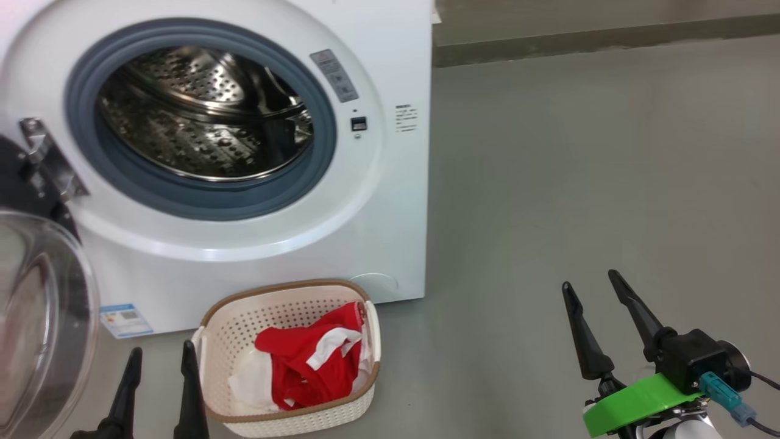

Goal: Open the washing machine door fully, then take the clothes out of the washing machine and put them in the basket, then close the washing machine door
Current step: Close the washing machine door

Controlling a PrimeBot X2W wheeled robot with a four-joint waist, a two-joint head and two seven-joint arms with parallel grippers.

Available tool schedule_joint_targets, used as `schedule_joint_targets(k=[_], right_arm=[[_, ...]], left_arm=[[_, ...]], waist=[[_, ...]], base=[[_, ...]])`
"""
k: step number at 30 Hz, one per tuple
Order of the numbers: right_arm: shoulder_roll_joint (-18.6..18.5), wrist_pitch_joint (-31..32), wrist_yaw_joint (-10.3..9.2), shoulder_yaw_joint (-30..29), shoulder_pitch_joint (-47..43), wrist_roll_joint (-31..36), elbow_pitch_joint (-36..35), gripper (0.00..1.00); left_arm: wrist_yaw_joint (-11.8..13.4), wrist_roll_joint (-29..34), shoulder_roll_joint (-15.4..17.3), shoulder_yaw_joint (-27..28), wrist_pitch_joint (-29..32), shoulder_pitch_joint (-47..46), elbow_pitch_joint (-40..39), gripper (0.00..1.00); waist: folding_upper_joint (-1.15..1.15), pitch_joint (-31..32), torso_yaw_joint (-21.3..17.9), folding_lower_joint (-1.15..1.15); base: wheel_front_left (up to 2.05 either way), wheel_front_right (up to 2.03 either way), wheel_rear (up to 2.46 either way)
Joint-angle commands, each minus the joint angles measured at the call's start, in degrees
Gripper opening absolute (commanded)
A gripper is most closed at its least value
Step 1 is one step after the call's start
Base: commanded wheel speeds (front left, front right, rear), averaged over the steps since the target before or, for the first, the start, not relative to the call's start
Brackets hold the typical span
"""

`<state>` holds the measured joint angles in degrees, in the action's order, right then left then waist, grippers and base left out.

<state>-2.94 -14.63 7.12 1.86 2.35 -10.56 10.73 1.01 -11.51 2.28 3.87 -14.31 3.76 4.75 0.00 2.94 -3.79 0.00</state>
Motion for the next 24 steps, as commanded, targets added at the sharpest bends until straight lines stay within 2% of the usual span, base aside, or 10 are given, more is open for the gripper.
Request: schedule_joint_targets(k=[1, 24], right_arm=[[-0.3, -0.4, 0.36, 1.6, 1.0, -0.6, -1.3, 1.00], [-0.1, -0.4, 0.36, 3.4, 2.6, -2.0, -1.0, 1.00]], left_arm=[[0.7, 0.4, 0.6, 1.9, -0.7, -1.8, -1.8, 1.00], [3.8, 1.1, 1.9, 1.4, 1.0, 0.1, -5.8, 1.00]], waist=[[0.00, -0.1, 1.7, 0.00], [0.00, 0.2, 19.1, 0.00]], base=[[0.00, 0.00, 0.00], [0.00, 0.00, 0.00]])
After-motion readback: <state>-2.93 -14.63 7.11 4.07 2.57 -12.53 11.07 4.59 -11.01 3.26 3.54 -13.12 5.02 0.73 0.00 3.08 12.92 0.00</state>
